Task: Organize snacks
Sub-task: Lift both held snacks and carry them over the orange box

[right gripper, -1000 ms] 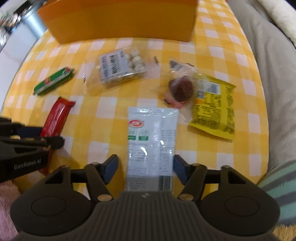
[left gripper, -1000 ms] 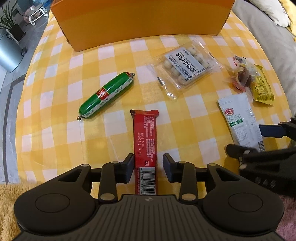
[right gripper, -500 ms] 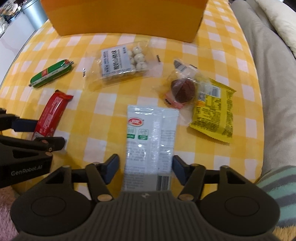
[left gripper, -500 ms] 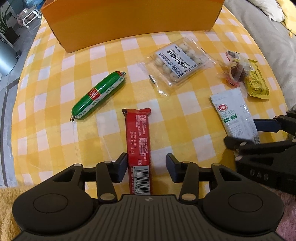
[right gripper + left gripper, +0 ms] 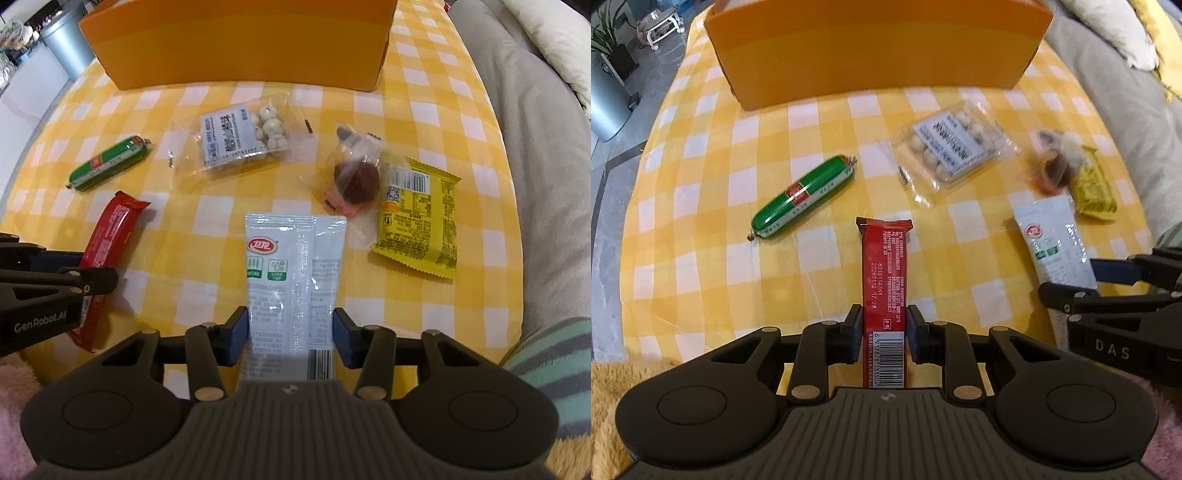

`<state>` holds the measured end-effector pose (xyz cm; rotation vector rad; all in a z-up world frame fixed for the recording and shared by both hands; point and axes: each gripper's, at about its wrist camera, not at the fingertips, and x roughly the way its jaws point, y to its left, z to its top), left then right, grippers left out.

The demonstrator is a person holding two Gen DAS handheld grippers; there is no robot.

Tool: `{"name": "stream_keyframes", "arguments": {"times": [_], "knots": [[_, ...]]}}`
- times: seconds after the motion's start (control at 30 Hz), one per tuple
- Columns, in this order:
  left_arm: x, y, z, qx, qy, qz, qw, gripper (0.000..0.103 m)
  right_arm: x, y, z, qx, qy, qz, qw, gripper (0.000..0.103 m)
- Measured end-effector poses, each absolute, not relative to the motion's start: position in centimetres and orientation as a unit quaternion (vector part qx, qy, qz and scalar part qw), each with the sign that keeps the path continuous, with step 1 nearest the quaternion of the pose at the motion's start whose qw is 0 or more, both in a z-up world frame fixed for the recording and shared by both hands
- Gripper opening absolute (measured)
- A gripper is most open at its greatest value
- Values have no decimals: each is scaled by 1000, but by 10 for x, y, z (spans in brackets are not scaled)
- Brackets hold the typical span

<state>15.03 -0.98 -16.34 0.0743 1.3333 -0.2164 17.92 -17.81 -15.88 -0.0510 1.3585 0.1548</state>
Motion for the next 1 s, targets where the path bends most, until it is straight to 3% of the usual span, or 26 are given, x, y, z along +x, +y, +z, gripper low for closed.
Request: {"name": "stream_keyframes", "arguments": {"times": [0.53,1.0], "knots": [[148,4,-98,-14,541,-105,834,26,171,-184,-97,22,551,92,829,46],[196,-1,-28,8,460,-119,880,26,223,-197,-23,37,474,107,873,46]]}}
